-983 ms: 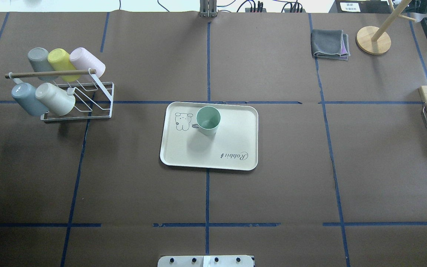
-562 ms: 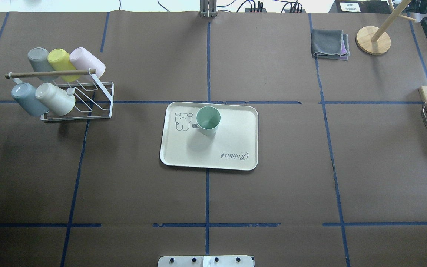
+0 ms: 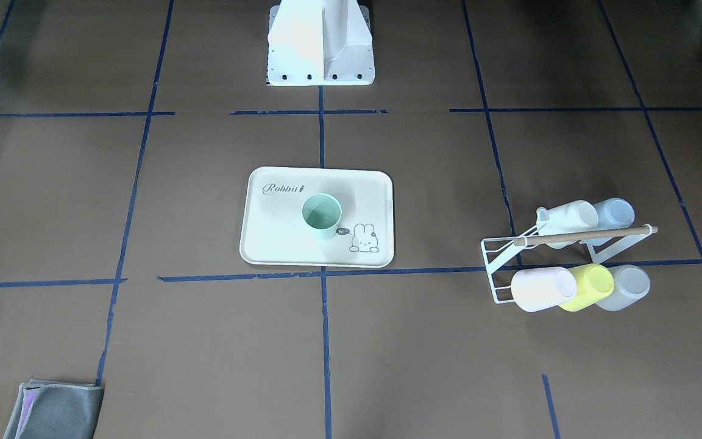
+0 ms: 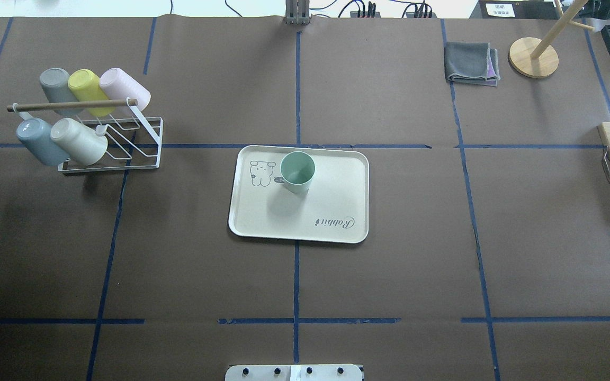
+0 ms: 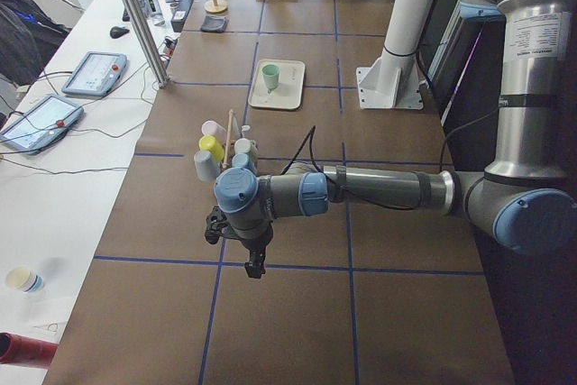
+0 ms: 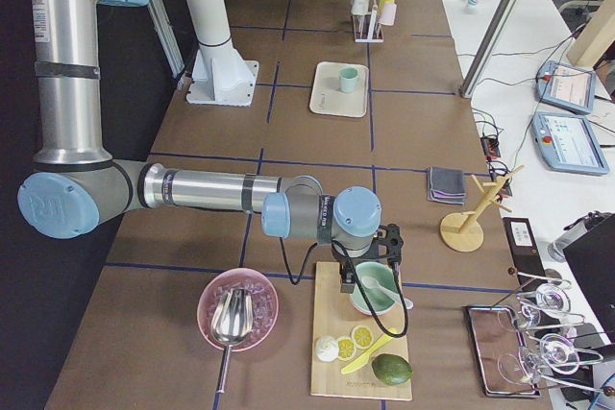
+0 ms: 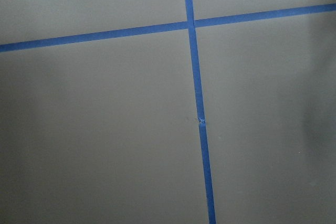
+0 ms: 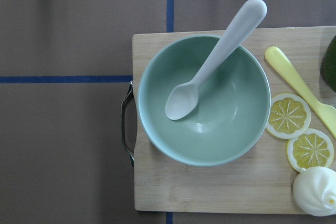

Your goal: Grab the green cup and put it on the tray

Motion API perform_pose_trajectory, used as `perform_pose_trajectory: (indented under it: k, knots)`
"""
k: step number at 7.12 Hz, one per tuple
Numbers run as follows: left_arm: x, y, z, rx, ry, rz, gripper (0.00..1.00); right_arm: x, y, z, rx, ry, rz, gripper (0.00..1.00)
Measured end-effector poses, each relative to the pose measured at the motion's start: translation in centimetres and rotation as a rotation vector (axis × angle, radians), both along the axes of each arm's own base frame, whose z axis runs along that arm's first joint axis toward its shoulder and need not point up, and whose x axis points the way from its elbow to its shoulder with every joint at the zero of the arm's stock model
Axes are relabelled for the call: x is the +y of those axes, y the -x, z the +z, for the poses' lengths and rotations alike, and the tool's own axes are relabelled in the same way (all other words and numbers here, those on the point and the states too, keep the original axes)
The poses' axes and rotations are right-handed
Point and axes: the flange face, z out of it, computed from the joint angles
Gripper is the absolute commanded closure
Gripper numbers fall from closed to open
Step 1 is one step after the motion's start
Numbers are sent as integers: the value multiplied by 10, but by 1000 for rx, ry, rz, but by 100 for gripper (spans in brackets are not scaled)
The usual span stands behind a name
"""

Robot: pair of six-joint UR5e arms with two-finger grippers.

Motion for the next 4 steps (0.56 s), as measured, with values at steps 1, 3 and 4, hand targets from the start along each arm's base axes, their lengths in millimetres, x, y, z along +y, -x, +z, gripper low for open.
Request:
perform_pose_trajectory:
  k: [1,3,4]
  knots:
    - [0,0,0,0,0,0,0,0,0,-1,4,0,3,0]
    - [0,0,0,0,0,0,0,0,-1,-1,7,-1,3,0]
    - [0,0,0,0,0,0,0,0,-1,-1,7,-1,3,0]
